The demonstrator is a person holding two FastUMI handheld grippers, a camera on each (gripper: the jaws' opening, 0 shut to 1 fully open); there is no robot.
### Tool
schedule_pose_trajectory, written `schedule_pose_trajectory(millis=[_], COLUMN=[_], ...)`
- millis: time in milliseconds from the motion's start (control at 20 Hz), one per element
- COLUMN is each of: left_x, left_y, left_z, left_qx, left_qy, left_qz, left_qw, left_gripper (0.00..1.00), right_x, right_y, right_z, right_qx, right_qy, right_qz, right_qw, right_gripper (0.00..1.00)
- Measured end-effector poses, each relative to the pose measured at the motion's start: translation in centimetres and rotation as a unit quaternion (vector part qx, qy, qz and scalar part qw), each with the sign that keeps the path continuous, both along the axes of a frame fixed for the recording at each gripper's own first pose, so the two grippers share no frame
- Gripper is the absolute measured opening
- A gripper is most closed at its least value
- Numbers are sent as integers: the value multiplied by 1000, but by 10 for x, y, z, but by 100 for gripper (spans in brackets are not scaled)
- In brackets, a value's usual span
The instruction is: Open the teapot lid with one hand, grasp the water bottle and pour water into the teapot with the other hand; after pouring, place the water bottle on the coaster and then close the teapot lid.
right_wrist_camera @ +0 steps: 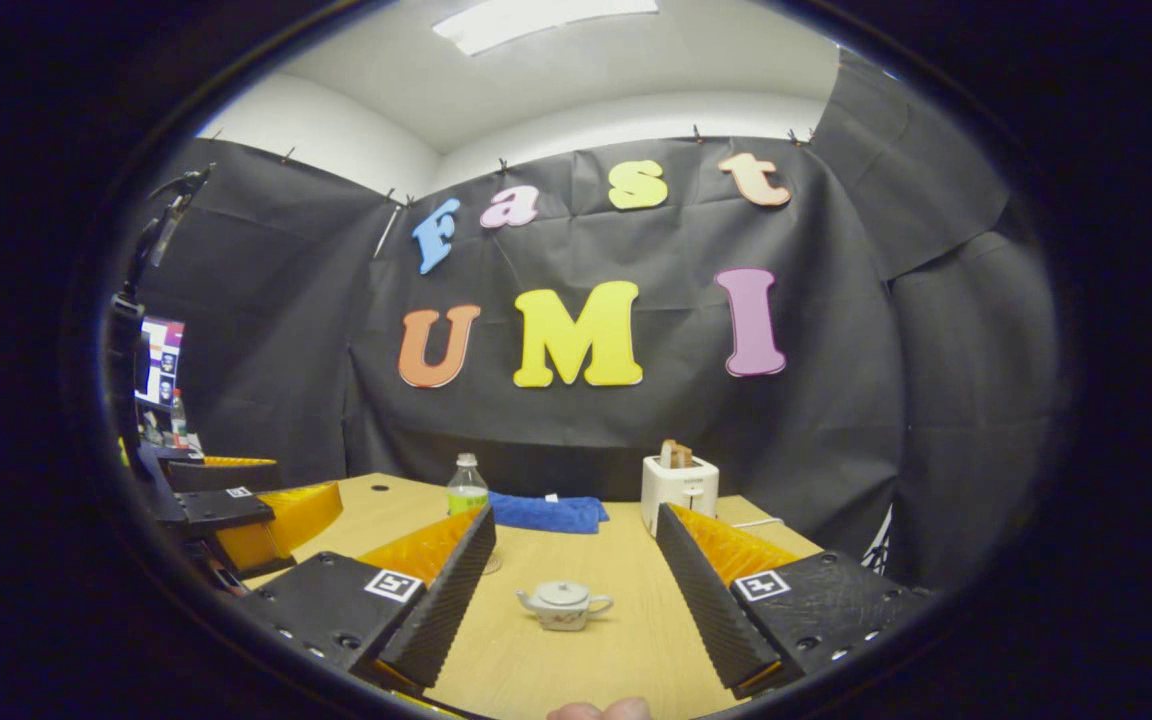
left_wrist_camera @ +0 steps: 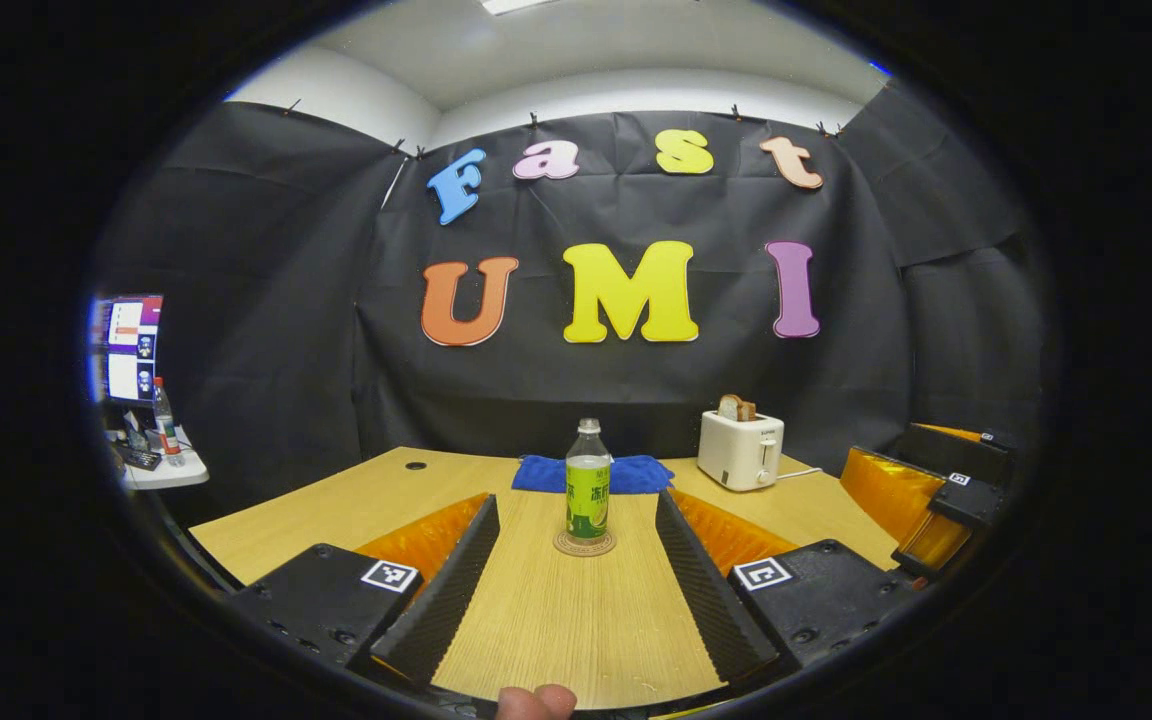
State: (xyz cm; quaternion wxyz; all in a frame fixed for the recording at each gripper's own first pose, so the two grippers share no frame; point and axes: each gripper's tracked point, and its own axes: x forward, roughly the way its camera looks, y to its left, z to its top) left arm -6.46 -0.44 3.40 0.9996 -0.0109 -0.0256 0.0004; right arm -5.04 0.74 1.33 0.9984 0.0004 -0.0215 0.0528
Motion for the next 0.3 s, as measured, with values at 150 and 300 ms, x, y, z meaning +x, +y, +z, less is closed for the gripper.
schedule_pose_trajectory(millis=[150,300], left_x=[-8,-18], left_y=[-14,-21], left_z=[-3,-4], left_qx=[7,1], left_qy=[5,12], left_qz=[-12,-18], left_qw=[1000,1000], left_gripper=[98,98], right_x=[-15,-30], right_y=[0,-4], right_z=[10,15], right_qx=[-3,2], right_qy=[-21,-33], right_qz=[-6,-11], right_qw=[1000,999], right_gripper=[97,97])
